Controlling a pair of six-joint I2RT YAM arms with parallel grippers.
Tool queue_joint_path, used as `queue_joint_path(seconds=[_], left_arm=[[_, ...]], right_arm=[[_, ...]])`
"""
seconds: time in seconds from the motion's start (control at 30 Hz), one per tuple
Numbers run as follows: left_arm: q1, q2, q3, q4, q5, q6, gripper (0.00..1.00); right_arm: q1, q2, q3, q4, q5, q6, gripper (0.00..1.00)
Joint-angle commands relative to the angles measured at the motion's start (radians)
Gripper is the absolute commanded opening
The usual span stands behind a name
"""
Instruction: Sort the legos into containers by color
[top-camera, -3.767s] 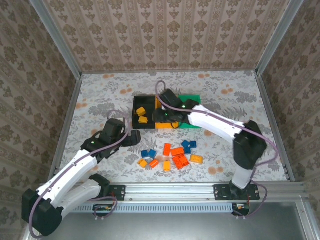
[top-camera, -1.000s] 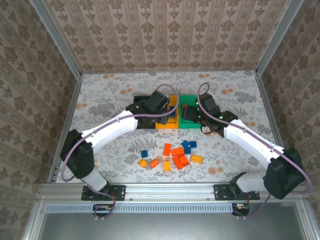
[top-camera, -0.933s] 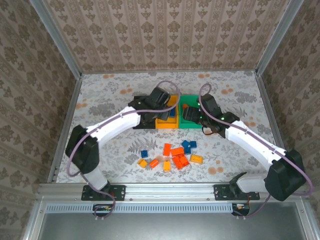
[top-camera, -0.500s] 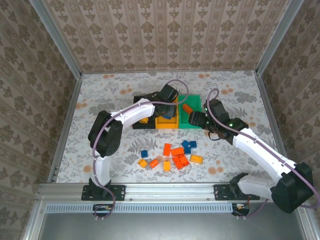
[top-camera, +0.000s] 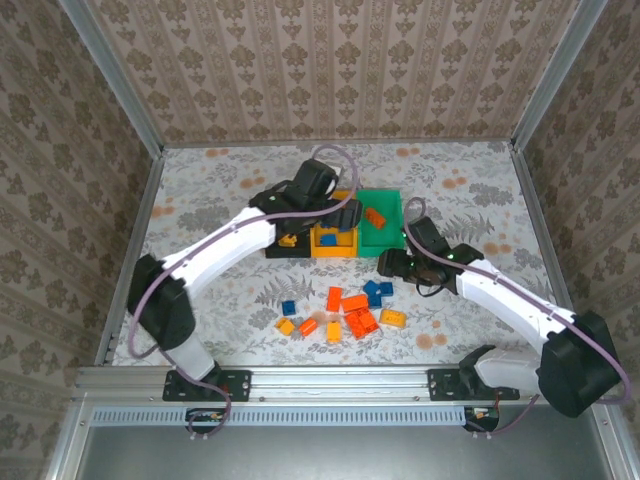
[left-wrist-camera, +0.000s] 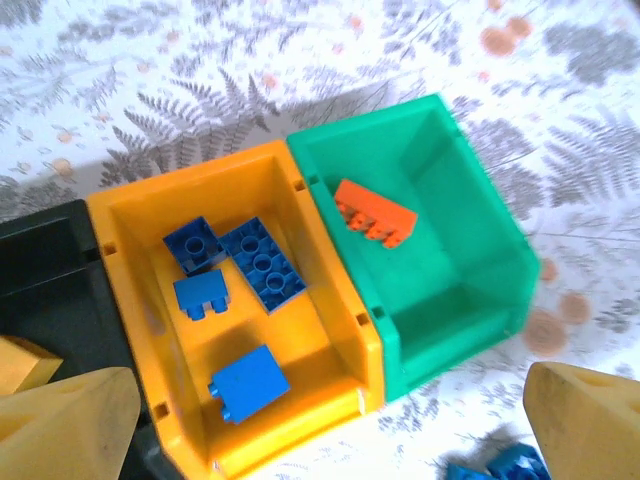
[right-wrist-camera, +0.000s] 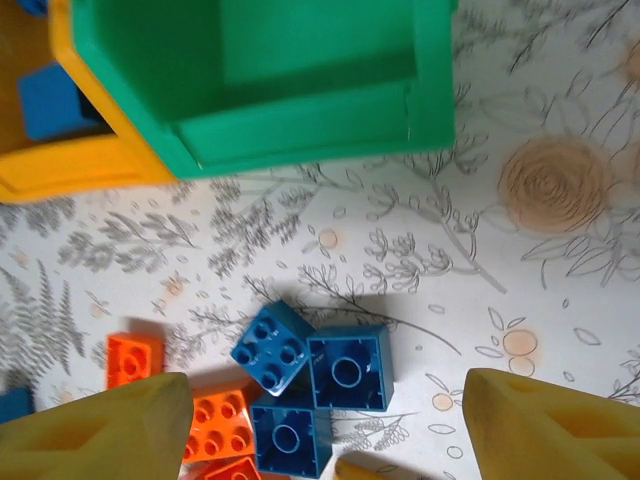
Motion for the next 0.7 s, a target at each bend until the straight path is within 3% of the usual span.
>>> queue_joint_path(seconds=[0.0, 0.33, 0.53, 0.67], left_arm=[[-0.036, -0.131, -0.148, 0.056, 0.001, -0.031, 1.0], [-0.052, -0.411, -0.509, 0.066, -0.083, -0.132, 1.0], [-0.037, -0.494, -0.594, 0.044, -0.126, -0.17, 1.0], [-0.023, -0.522, -0.621, 0.034, -0.132, -0.18, 1.0]], right_arm=[[0.036, 0.058, -0.019, 0.008, -0.011, -0.013, 0.7], [0.075, 0.161, -0.011, 0.055, 0.044, 0.009, 0.68], [0.076, 0.236, -0.003, 0.02, 0.115, 0.007, 0.55], [0.076, 0.258, -0.017, 0.032, 0.111, 0.006, 0.56]])
